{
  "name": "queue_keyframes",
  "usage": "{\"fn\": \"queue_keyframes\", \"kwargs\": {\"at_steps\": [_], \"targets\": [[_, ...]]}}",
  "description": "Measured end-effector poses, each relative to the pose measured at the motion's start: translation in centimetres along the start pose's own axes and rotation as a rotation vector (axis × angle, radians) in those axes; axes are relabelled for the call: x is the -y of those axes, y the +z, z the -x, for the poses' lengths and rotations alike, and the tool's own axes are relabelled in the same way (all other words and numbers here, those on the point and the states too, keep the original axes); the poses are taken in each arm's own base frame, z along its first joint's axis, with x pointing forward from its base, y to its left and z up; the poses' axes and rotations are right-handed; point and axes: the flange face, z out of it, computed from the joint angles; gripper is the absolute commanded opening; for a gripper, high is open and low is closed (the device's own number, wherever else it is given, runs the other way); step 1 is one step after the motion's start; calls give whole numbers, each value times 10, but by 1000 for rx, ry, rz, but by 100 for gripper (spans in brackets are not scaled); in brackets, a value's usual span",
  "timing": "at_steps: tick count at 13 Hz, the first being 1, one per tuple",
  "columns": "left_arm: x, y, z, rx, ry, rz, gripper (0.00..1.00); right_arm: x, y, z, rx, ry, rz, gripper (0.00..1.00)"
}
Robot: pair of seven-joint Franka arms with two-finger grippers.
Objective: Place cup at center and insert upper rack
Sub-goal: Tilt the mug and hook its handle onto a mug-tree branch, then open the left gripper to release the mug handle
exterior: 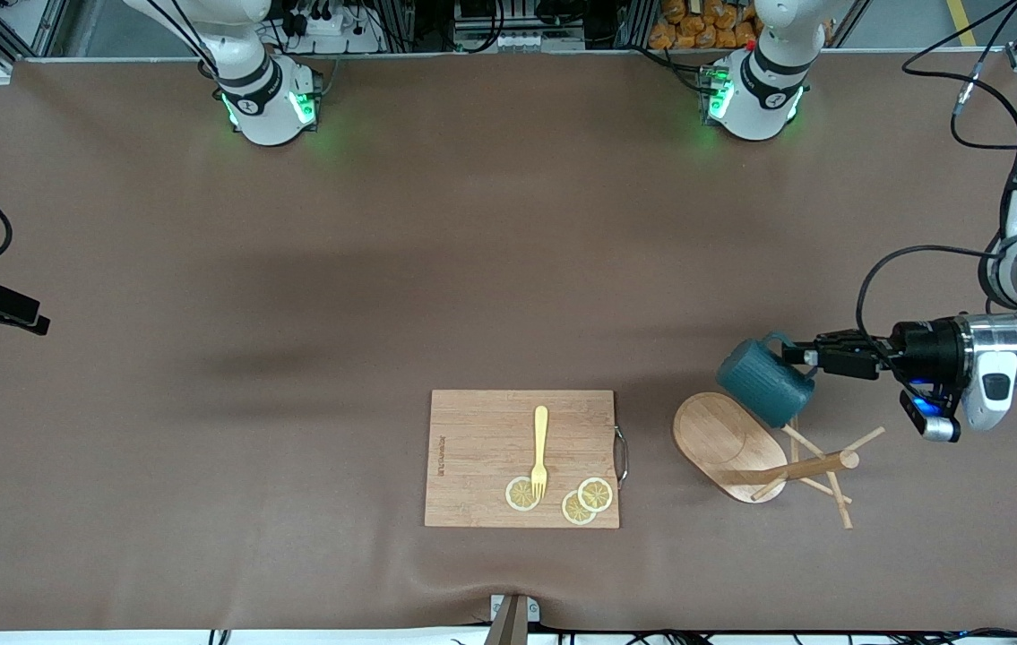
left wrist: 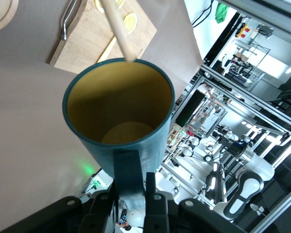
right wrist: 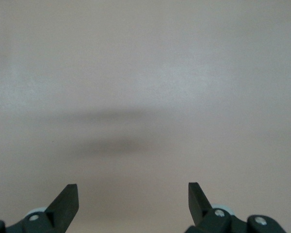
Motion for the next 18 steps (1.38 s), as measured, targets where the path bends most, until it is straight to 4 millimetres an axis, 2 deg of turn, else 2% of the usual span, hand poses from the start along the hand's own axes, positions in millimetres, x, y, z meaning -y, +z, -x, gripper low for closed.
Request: {"fn": "queue_keyframes", "kwargs": {"at_steps": [3, 8, 16, 17, 18], "targets": [[1, -8, -16, -2, -4, 28, 0, 0, 0, 0, 0, 0, 0, 100], [16, -11, -40, 15, -68, 117, 0, 0, 0, 0, 0, 0, 0, 100], [25, -24, -51, 19, -151, 218, 0, 0, 0, 0, 0, 0, 0, 100], [26, -24, -52, 19, -158, 223, 2, 0, 0, 0, 0, 0, 0, 100], [28, -25, -53, 21, -163, 230, 11, 0, 0, 0, 0, 0, 0, 100]]}}
